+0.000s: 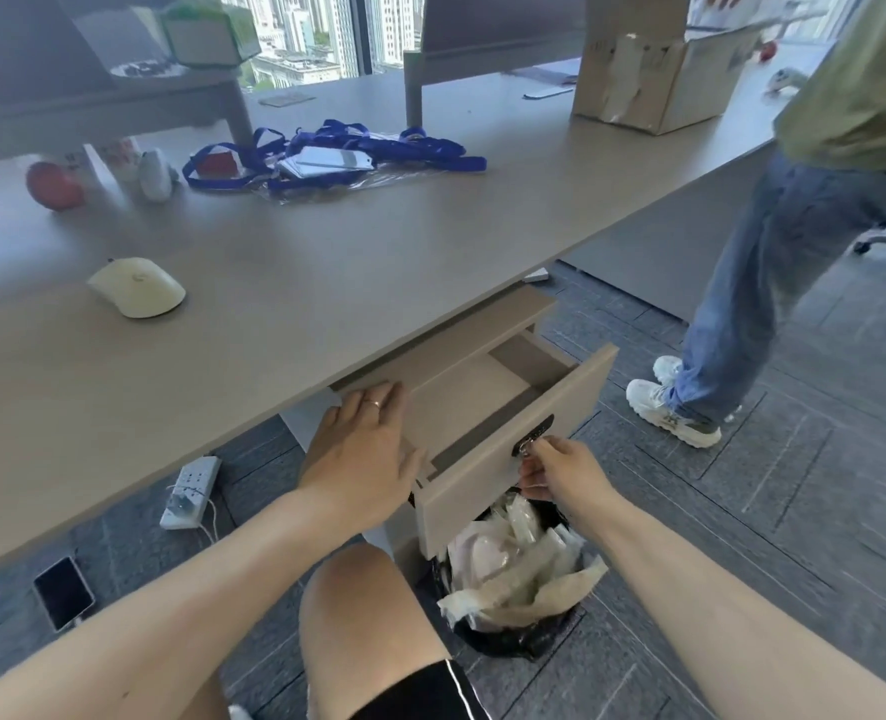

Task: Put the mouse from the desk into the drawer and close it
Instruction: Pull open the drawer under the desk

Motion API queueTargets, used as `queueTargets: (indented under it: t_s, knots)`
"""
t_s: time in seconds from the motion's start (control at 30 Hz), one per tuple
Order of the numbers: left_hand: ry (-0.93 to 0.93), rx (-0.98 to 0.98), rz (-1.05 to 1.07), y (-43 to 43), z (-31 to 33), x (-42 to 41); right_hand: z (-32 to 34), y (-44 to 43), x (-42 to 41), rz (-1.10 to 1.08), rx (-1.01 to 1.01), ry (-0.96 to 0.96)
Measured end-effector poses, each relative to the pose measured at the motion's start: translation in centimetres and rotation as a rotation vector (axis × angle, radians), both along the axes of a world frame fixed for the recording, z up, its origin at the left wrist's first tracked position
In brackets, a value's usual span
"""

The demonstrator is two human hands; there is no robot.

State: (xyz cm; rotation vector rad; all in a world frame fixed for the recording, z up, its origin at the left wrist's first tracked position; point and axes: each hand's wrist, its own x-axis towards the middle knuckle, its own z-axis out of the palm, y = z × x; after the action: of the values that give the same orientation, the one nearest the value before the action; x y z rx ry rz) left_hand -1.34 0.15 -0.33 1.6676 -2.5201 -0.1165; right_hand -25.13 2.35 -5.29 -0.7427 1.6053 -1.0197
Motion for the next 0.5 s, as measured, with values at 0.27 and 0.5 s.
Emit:
queueTargets:
  t_s: [0.27,0.5]
  knots:
    - [0.027,0.115,0.067,2.7,0.1,-0.8,-0.2,5.0,-2.7,-0.02,-0.018,0.005]
    - [-0.007,0.122,0.1,3.3,0.4,-1.5,-0.2,7.5,-4.0,-0.033,-0.015,0.03]
